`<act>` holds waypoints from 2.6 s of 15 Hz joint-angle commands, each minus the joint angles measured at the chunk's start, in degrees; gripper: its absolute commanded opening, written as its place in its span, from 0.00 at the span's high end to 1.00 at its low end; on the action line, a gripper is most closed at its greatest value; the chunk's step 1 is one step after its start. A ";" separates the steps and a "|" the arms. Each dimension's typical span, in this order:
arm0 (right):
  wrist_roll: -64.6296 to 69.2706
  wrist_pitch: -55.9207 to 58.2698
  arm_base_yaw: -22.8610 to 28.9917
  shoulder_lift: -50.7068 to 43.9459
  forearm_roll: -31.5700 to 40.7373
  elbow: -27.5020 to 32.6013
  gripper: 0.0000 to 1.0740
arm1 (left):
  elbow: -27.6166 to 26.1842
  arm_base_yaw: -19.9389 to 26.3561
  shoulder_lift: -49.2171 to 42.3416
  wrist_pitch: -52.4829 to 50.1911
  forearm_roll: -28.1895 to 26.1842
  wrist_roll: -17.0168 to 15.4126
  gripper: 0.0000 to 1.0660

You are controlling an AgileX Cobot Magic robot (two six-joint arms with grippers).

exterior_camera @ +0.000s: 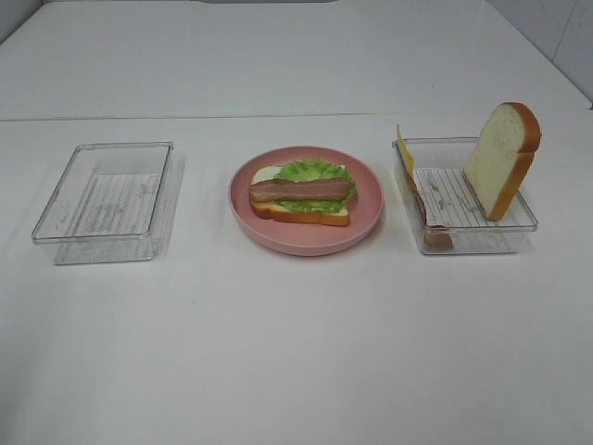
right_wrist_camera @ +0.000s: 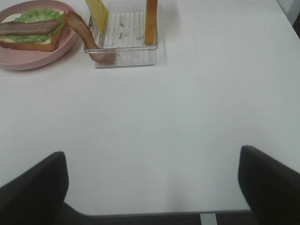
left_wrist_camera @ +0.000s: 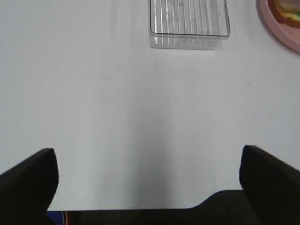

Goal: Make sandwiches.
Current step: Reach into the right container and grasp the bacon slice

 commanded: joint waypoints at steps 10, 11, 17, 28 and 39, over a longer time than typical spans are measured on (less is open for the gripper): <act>-0.11 -0.46 -0.23 -1.20 0.52 0.17 0.10 | 8.77 0.11 -31.97 0.74 -2.98 9.00 0.04; -0.11 -0.46 -0.23 -1.20 0.52 0.17 0.10 | 8.77 0.11 -32.72 0.74 -2.92 9.00 0.04; -0.11 -0.46 -0.23 -1.09 0.52 0.17 0.10 | 8.77 0.00 -33.75 0.74 -3.21 8.88 0.04; -0.11 -0.46 -0.23 -1.09 0.52 0.17 0.10 | 8.77 0.00 -33.69 0.69 -3.32 8.82 0.04; 1.32 -0.52 -0.23 -0.97 1.15 0.17 0.10 | 8.77 0.00 -33.23 0.69 -3.27 8.82 0.04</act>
